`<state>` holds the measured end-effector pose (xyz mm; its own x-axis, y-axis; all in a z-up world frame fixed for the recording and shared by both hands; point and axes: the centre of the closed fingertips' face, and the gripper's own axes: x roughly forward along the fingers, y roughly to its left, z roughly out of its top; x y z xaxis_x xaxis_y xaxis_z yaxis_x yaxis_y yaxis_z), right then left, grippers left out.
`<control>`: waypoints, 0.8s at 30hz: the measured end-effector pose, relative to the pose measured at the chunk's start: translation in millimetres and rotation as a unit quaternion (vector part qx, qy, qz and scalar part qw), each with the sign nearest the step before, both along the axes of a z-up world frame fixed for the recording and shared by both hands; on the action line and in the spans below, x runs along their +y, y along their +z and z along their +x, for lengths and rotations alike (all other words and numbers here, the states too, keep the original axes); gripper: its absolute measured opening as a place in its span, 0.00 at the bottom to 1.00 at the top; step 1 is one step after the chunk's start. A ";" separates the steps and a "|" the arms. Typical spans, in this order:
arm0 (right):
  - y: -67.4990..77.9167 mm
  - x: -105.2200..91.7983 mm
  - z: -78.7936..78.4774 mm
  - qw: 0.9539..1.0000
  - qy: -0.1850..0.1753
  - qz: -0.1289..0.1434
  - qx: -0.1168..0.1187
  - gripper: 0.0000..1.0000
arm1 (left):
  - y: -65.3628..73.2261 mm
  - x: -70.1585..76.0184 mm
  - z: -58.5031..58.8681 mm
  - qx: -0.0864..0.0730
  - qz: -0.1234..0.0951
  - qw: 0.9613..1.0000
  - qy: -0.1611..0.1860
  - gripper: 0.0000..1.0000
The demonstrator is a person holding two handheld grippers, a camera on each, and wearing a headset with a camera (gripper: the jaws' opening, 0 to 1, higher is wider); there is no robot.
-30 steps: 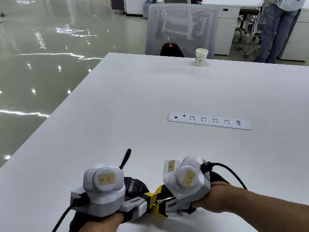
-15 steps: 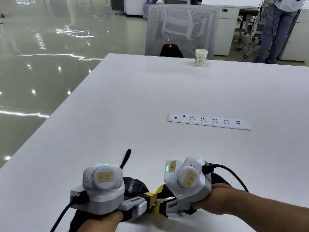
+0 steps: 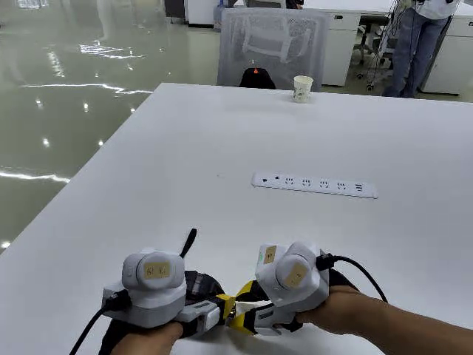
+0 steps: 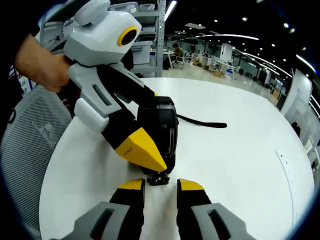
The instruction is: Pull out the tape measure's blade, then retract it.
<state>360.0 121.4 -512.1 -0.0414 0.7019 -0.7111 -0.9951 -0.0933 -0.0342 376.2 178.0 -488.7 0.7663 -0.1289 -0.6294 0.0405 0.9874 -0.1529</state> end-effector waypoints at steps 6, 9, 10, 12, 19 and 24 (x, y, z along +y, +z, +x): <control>5.1 -6.8 1.4 1.000 -0.012 0.009 -0.003 0.25 | 1.4 0.3 -3.5 -0.001 0.004 1.000 -0.010 0.63; 7.0 -12.0 1.7 1.000 -0.019 0.012 -0.004 0.26 | 2.7 0.7 -5.5 -0.003 0.007 1.000 -0.016 0.64; 7.9 -14.3 1.7 1.000 -0.022 0.013 -0.004 0.26 | 3.7 1.0 -6.3 -0.004 0.008 1.000 -0.018 0.64; 8.9 -17.4 1.3 1.000 -0.025 0.015 -0.004 0.27 | 4.9 1.2 -7.5 -0.005 0.009 1.000 -0.021 0.65; 12.5 -30.1 0.0 0.999 -0.044 0.021 -0.002 0.31 | 7.8 -0.1 -14.4 -0.009 0.013 0.999 -0.038 0.67; 16.3 -38.4 -0.3 0.998 -0.061 0.032 0.000 0.34 | 7.9 -0.5 -19.7 -0.011 0.014 0.999 -0.050 0.68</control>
